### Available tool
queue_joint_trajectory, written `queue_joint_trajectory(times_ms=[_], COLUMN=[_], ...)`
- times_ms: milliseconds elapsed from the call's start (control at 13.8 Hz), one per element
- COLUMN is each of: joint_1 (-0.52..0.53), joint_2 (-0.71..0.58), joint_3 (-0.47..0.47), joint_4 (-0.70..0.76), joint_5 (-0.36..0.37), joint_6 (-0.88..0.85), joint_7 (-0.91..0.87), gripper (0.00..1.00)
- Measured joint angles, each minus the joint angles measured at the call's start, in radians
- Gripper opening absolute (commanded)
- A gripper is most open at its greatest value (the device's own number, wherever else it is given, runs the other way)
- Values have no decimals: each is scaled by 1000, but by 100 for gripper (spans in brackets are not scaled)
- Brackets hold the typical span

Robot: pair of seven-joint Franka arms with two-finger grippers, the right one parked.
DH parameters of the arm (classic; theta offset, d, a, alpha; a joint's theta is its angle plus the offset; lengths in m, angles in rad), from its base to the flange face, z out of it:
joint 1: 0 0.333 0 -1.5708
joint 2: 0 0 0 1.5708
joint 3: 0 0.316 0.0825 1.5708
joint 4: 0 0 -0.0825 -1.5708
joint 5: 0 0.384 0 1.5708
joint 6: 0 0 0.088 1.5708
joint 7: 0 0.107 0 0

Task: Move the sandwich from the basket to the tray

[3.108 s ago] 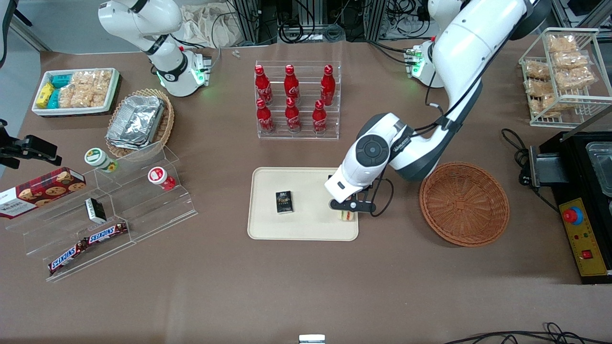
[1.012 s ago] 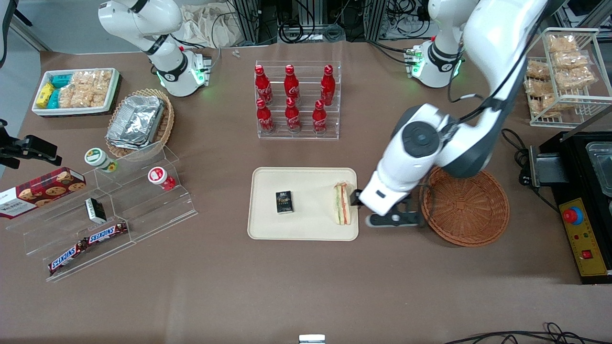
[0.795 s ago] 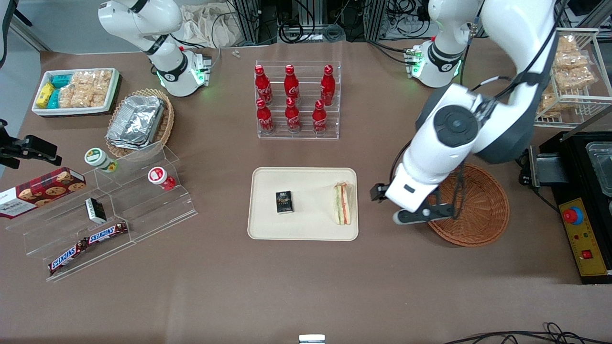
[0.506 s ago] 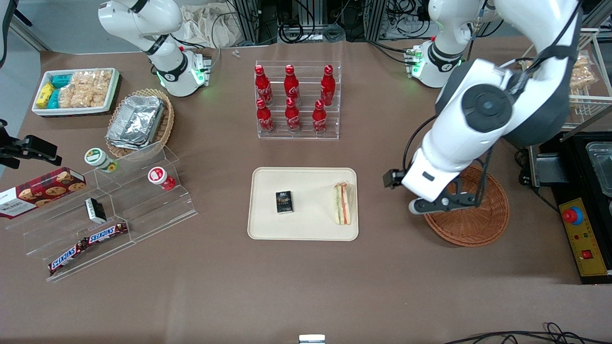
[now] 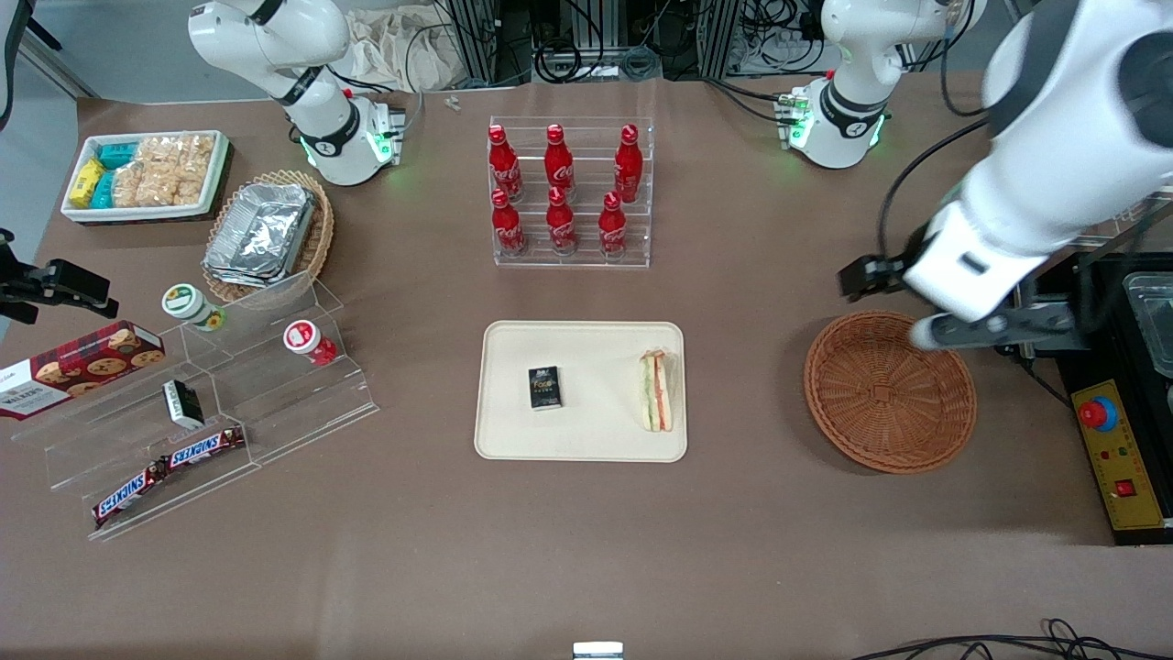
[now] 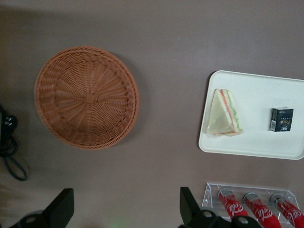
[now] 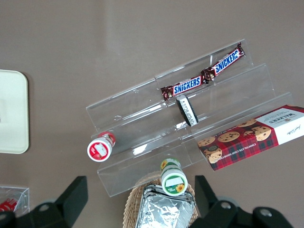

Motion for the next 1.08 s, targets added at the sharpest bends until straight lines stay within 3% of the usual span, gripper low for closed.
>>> queue_joint_trajectory(times_ms=[578, 1084], joint_1=[-34, -40], joint_2=[-243, -246], joint_3=[200, 214], joint_4=[-188, -206], joint_5=[-40, -40], joint_6=[-32, -32], joint_7=[170, 183], gripper=[100, 100])
